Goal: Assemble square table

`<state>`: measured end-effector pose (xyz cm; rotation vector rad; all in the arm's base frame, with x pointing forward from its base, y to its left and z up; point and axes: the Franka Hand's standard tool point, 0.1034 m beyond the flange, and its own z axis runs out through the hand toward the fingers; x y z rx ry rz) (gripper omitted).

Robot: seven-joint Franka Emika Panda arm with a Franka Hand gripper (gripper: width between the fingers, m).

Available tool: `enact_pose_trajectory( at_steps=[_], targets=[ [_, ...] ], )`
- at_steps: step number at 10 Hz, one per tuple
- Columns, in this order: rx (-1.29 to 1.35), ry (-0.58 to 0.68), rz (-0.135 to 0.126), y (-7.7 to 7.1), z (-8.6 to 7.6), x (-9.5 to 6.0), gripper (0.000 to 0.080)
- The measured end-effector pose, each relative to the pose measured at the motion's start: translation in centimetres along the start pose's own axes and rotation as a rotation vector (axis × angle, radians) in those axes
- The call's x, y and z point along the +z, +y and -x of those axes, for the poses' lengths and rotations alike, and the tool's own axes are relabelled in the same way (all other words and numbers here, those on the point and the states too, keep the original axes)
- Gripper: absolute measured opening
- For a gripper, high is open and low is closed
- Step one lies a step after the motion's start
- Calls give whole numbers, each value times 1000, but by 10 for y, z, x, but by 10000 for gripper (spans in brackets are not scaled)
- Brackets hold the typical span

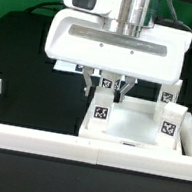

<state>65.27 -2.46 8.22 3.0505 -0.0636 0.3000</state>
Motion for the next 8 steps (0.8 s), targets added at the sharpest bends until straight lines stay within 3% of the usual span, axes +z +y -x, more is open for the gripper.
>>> enact_pose_trajectory(
  at_steps=[6,8],
  targets=[
    [384,1,-2,0,-1,-1,292],
    [661,0,-16,-1,-1,-1,292]
  ],
)
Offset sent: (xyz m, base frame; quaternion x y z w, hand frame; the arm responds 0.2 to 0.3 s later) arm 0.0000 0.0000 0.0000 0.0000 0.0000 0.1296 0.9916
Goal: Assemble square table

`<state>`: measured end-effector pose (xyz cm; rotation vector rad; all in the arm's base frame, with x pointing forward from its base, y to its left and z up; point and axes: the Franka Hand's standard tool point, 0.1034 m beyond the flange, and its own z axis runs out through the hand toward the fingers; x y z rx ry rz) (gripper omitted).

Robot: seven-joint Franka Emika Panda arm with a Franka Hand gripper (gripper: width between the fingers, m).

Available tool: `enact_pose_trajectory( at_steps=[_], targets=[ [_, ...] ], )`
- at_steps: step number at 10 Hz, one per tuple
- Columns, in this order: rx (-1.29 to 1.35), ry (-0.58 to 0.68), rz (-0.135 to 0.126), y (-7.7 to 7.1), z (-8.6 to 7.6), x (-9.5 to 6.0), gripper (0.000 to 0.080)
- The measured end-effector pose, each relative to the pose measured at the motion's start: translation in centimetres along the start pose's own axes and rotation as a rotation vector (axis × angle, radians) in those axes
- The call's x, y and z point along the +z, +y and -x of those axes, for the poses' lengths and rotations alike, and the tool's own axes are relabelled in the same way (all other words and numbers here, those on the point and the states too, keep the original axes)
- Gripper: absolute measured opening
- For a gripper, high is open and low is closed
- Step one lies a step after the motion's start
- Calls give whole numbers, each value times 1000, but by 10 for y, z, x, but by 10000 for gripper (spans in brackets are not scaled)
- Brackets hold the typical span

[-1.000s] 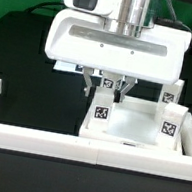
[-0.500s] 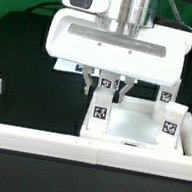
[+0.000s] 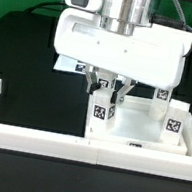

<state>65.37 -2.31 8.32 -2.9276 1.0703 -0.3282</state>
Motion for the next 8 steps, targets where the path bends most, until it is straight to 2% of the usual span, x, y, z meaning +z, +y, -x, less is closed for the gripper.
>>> enact_pose_trajectory(
  at_steps=[5,8],
  targets=[
    [453,-15,-9,1,1,0,292],
    [692,-28,-2,-5,6,0,292]
  ],
)
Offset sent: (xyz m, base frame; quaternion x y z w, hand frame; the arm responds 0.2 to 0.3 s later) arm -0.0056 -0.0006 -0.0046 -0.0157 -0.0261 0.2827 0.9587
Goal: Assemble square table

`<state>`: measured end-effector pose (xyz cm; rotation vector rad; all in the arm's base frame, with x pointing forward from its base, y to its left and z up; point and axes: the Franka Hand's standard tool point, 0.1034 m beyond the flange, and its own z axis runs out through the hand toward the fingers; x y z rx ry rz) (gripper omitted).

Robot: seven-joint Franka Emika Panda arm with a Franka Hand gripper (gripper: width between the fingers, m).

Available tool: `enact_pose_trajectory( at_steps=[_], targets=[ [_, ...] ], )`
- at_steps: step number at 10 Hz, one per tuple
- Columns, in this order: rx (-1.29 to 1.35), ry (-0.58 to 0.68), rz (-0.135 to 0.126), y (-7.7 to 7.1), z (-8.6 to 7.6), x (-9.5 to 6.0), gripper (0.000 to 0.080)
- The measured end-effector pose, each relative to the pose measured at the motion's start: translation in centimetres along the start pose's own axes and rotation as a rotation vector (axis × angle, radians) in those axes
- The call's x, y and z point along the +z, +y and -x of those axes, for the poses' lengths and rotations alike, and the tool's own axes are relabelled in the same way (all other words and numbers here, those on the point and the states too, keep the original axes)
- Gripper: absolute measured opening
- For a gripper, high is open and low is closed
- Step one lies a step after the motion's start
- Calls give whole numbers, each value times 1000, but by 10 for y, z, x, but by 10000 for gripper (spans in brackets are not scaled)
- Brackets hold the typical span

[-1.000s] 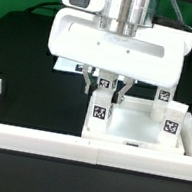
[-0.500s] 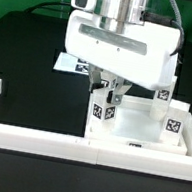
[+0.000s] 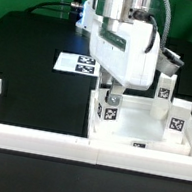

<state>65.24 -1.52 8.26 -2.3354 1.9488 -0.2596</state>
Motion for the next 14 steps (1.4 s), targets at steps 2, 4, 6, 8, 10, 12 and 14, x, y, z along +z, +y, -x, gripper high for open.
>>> enact_pose_trajectory(
  at_steps=[2,4,6,8,10,12,14],
  targets=[
    [28,0,0,0,0,0,292],
    [6,0,0,0,0,0,320],
    [-74,0,0,0,1,0,499],
    [-284,0,1,0,3,0,617],
    [-472,0,1,0,4,1,639],
    [-643,-1,2,0,7,1,648],
    [-853,2,6,0,7,1,648]
  ],
)
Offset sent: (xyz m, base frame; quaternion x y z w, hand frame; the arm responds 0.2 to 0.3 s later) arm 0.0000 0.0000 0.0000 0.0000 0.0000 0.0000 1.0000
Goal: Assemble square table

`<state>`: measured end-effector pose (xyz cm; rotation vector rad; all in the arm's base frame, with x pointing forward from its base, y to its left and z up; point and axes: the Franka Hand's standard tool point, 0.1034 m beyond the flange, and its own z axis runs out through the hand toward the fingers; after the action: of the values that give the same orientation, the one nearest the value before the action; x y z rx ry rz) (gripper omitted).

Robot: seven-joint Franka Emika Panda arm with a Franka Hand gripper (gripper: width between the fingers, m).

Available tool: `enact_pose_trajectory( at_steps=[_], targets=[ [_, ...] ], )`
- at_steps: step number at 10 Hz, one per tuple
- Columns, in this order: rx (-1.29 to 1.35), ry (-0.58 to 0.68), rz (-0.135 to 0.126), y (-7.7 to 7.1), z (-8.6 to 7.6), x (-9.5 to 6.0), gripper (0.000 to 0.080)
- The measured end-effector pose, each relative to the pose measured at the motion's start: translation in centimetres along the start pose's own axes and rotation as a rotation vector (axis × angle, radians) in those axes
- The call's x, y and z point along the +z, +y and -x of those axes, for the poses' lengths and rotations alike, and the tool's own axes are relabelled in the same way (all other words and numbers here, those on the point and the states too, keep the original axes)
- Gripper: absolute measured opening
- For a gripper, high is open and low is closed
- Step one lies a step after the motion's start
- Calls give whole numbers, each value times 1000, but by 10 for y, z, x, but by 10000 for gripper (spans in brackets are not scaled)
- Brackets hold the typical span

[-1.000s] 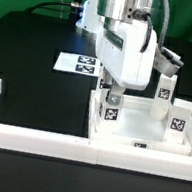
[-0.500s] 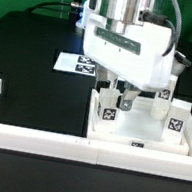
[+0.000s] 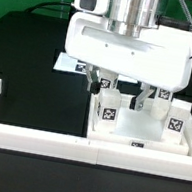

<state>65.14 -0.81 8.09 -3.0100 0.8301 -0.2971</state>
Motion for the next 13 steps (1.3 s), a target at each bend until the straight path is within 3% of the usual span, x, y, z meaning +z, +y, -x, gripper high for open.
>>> enact_pose_trajectory(
  at_steps=[8,10,11,12,13],
  targets=[
    [-581,2,41,7,-4,0,648],
    [-578,2,41,7,-4,0,384],
    [-570,2,41,7,-4,0,384],
    [-550,3,41,7,-4,0,294],
    [-550,3,41,7,-4,0,294]
  ],
)
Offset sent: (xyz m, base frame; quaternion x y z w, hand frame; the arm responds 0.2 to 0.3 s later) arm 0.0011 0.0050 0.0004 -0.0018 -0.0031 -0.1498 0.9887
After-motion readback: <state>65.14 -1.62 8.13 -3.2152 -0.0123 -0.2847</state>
